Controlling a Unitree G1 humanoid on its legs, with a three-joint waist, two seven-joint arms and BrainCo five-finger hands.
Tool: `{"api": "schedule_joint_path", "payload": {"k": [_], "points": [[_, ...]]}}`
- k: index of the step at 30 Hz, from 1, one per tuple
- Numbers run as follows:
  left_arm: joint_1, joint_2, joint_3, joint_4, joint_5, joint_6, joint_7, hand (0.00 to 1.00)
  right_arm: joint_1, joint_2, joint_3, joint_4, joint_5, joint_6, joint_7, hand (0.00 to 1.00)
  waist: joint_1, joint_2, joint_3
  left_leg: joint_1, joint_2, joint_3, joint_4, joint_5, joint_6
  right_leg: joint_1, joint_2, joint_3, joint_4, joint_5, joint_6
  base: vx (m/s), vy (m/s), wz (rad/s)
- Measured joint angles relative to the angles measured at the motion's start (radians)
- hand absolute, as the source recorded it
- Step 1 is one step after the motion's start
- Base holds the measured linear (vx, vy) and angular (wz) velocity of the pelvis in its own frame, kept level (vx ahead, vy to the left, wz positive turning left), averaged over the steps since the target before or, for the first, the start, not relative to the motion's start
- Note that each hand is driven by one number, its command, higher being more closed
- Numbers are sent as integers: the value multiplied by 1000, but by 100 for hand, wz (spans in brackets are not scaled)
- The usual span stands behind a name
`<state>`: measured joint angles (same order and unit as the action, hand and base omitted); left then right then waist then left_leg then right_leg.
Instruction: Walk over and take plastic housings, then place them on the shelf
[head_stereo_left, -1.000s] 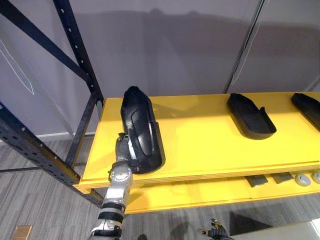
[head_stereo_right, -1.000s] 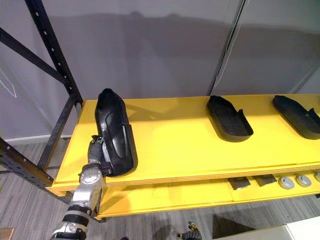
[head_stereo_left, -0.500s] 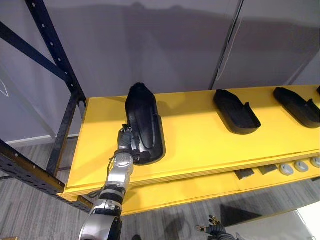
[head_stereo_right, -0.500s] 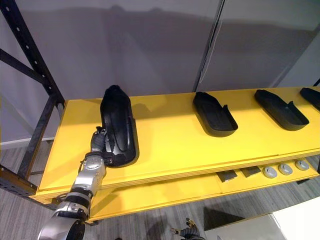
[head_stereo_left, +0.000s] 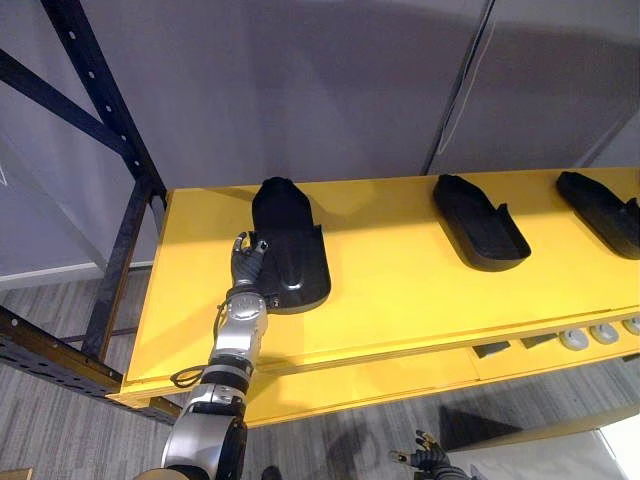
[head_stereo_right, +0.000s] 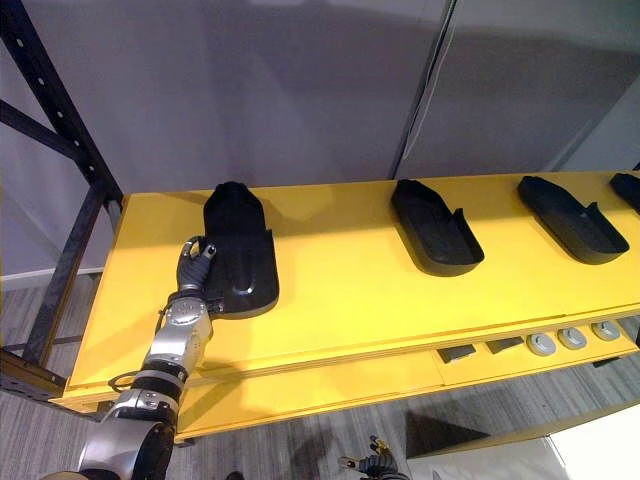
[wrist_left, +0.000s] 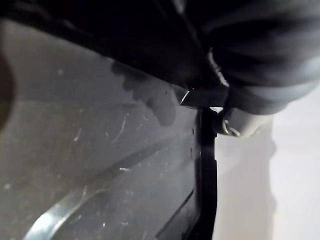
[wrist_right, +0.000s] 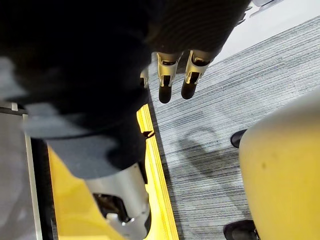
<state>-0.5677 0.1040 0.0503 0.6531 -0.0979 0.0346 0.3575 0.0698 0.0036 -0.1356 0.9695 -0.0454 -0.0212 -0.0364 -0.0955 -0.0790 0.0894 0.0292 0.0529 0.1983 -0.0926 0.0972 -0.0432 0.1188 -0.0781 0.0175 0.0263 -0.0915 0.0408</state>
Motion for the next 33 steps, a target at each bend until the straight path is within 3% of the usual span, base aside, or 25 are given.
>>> {"api": "schedule_joint_path", "payload": {"k": [6,12,17,21,22,29,33], "points": [[12,-16,-20,-68,1,0,-2,0,0,0,0,-3,1,0,1,0,1,2,13,7,3,-8,-1,4,1,-3,2,-2,20,0,-1,-77,2,1],[83,-20,-38,-381,14,-27,-15,0,3,0,0,-14,2,0,9,0,13,2,26,9,-4,-9,-1,1,-2,-11,-5,-5,29,-7,-3,-79,20,1],[160,-31,-69,-612,139,-40,-9,0,10,-2,-1,-10,5,-2,17,0,31,0,26,8,-12,-20,0,8,9,6,-14,-8,24,-5,1,17,11,8],[249,-37,-161,-805,219,-57,-25,0,17,-4,-1,-10,5,-3,20,0,44,1,21,4,-13,-35,0,12,12,9,-13,-15,26,-4,1,0,-2,10],[289,-40,-199,-866,219,-72,-43,100,21,-6,-2,-10,5,-3,21,0,52,2,19,4,-8,-35,0,13,11,8,-12,-15,28,-4,0,-40,-11,2],[601,-53,-352,-989,196,-161,-175,100,44,-10,-1,-16,14,-24,28,0,64,15,-1,-6,25,-35,-1,6,4,-22,17,-1,57,3,-11,-98,-19,-5],[732,-54,-363,-987,176,-164,-226,100,49,-8,0,-14,20,-24,28,0,72,10,-10,-18,35,-15,0,0,-10,-44,26,-5,45,1,-15,-112,-23,-2]]}}
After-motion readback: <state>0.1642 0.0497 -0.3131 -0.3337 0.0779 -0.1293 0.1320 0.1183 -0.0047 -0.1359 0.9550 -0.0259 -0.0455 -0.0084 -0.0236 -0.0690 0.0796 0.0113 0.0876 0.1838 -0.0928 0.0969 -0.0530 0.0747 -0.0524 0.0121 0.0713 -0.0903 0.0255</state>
